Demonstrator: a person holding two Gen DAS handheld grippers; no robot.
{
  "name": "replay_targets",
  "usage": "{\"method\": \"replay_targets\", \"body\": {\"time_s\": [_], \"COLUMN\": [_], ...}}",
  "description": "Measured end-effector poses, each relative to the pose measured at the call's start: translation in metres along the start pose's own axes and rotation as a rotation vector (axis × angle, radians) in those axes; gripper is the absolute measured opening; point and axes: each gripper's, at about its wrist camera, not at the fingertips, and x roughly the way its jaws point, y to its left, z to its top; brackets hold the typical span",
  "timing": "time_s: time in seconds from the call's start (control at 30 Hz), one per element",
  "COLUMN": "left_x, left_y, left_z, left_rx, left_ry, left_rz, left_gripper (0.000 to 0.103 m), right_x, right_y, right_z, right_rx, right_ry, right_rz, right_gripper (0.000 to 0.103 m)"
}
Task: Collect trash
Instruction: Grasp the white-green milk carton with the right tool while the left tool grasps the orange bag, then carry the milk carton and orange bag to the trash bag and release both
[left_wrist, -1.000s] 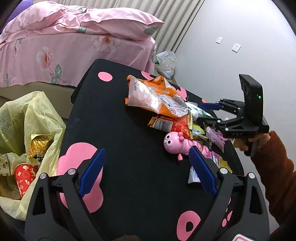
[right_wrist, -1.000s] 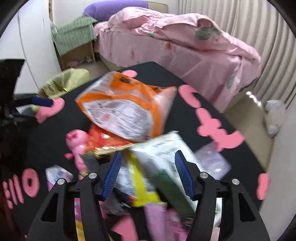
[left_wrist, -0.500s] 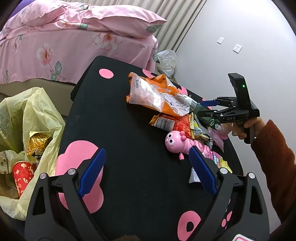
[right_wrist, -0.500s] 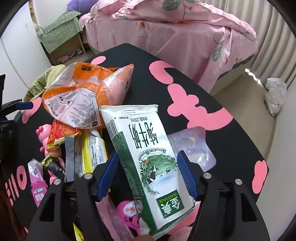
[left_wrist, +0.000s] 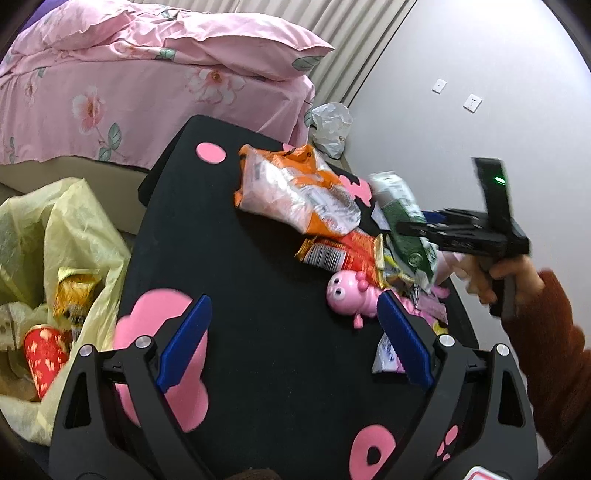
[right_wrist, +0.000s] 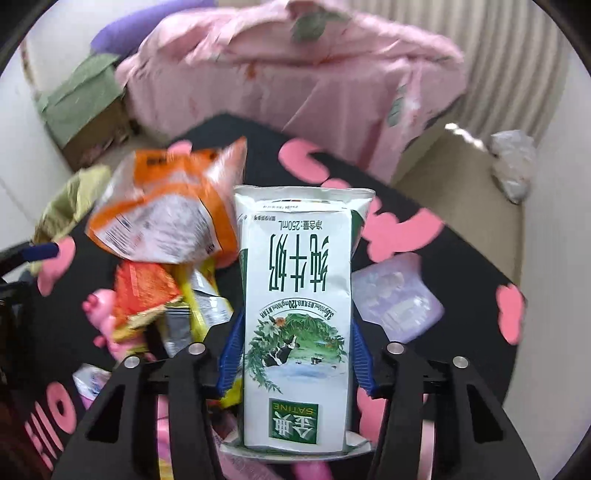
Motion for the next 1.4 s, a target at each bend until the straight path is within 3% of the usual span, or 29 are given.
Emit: {"method": "replay_targets", "body": {"time_s": [0.13,0.3,0.4,0.43,0.47,0.53,0.63,0.77,0.97,1.07,1.4], "left_x": [0.011,0.046,0.071,0.078,0.081,0.074,0.050,0.010,-0.032,-0.043,-0.044], "left_y": [-0.008,-0.001,0.008,0.012,0.014,0.017,0.011,0.006,-0.004,-0.003,-0.001], "left_z": [0.030,0.077,0.090,0.090,0.088,0.081,0.068,0.042,0.000,-0.019,-0.040], "left_rx": [0.043,-0.025,-0.090,-0.113,-0.132,-0.160,-0.119,-0.100,-0.030,-0.031,-0.002], "left_ry": [-0.035,-0.025,0.031,0.062,0.085,0.089,0.066,0.046,0.030,0.032,0.066], "left_rz": [0.021,0.065,0.107,0.102,0.092,0.053,0.037,-0.011,0.014,0.042,0.079], "left_gripper": [0.085,0.072,0.056,0.044,0.038,0.038,0.032,0.030,0.030,0.030,0.030], "right_x": [-0.045,-0.086,-0.093,-0.093,-0.094,-0.097,-0.096,-0.081,-0.067,-0.060,-0.040], "right_y": [0.009,0.025,0.036,0.038,0.040,0.046,0.057,0.067,0.084,0.093,0.101], "right_z": [-0.017,-0.042,-0.055,-0.059,-0.063,-0.077,-0.095,-0.117,-0.134,-0.132,-0.101], "right_rx": [0.079,0.129,0.138,0.154,0.177,0.219,0.245,0.306,0.298,0.249,0.166], "right_ry": [-0.121,-0.214,-0.221,-0.223,-0.221,-0.223,-0.210,-0.155,-0.097,-0.065,0.021], "right_rz": [-0.004,-0.042,-0.070,-0.065,-0.047,-0.011,-0.025,0.035,0.037,0.028,-0.020], "right_gripper": [0.047,0.047,0.047,0.047,0.047,0.047,0.047,0.047,0.049,0.060,0.060]}}
